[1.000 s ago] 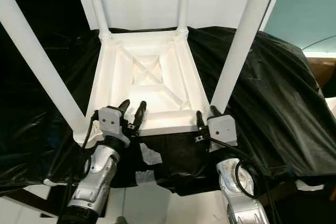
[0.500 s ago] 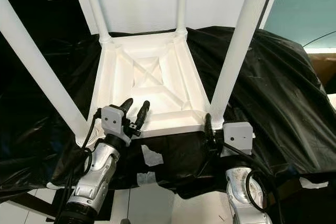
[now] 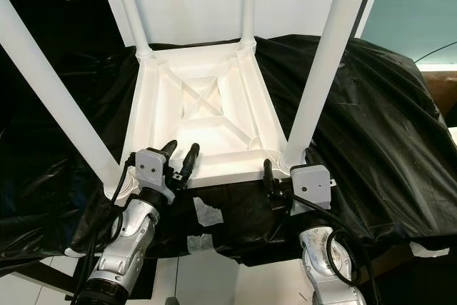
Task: Building children table
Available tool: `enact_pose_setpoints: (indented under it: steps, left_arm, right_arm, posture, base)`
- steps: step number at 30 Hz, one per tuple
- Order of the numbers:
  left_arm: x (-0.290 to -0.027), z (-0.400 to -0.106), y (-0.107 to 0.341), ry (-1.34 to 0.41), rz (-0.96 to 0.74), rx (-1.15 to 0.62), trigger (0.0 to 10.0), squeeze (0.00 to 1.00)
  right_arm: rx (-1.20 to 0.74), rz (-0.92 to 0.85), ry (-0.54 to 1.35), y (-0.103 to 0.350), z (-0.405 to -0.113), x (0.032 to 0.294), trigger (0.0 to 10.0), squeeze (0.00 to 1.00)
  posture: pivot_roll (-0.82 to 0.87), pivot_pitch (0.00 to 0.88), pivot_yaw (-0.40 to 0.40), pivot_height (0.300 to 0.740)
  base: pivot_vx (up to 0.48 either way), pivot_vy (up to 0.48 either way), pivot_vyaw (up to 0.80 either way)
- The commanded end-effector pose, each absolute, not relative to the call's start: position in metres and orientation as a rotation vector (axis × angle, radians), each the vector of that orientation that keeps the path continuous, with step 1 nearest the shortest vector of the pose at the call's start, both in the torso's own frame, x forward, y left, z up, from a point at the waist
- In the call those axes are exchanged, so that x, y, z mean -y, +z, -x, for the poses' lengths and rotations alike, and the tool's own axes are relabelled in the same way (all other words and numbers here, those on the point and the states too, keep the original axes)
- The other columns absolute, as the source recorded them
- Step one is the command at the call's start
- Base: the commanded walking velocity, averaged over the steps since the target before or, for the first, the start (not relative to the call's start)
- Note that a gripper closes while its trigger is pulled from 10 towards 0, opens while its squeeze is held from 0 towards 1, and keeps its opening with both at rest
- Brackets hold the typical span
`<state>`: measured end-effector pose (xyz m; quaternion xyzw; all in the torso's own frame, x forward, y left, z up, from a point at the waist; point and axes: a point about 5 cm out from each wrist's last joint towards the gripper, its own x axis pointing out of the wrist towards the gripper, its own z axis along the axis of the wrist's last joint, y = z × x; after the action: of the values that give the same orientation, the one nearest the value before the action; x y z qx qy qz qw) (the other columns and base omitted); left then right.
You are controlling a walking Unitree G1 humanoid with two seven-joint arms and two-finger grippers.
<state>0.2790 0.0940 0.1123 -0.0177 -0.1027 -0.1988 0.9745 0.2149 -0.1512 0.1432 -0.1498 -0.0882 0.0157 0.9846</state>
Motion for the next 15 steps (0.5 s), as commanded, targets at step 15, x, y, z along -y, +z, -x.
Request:
enact_pose_setpoints:
  steps: [15]
  left_arm:
    - [-0.0885,-0.2779,0.1081,-0.451,0.014,0.207,10.0,0.0]
  right_arm:
    - [0.195,0.326,-0.023,0.1495,-0.2198,0.1621,10.0,0.0]
  posture:
    - [-0.01,0.0,0.008,0.74]
  base:
    - [0.0,0.0,0.0]
